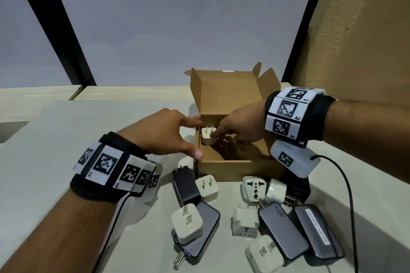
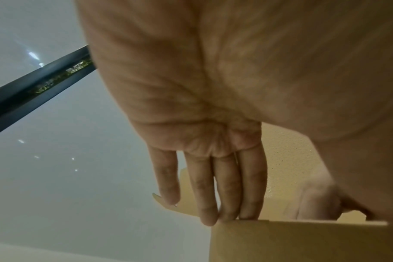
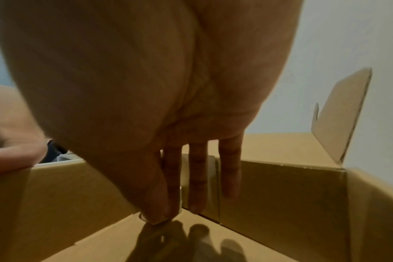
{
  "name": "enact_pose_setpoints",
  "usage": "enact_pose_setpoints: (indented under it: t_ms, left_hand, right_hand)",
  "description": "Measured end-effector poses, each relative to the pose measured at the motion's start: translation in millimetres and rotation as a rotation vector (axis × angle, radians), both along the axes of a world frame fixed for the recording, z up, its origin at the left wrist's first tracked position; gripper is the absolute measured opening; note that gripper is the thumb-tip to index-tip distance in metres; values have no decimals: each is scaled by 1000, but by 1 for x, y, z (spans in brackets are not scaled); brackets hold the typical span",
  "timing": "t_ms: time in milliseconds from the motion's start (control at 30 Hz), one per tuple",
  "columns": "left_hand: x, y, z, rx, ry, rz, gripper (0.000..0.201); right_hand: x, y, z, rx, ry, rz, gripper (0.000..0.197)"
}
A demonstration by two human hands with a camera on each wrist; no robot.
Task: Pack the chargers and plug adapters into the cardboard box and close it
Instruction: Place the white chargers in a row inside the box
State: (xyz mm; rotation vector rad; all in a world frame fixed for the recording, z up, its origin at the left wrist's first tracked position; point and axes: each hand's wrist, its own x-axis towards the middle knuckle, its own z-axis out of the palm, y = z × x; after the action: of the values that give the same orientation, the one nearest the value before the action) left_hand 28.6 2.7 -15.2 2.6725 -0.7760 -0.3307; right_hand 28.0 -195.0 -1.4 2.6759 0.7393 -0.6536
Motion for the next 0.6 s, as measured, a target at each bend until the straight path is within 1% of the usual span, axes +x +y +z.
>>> enact_pose_setpoints:
  t_ms: [267, 333, 400, 467, 533, 600]
  left_hand:
    - [-3, -2, 2, 16, 3, -22, 91]
    - [-3, -1, 2, 21, 4, -24, 91]
    - [-3, 0, 3, 23, 0, -26, 89]
    - [-4, 0, 2, 20, 0, -27, 87]
    - [-4, 0, 3, 20, 2, -26, 87]
    - [-4, -1, 3, 26, 6, -18, 88]
  right_hand:
    - [-5, 12, 6, -2, -11, -7, 55]
    - [-13, 11, 18, 57, -40, -44, 54]
    - [-25, 5, 35, 179, -103, -82, 43]
    - [-44, -2, 45, 259, -114, -77, 25]
    - [-70, -6, 43, 230, -66, -62, 16]
    - [-94, -7, 30, 131, -31, -33, 16]
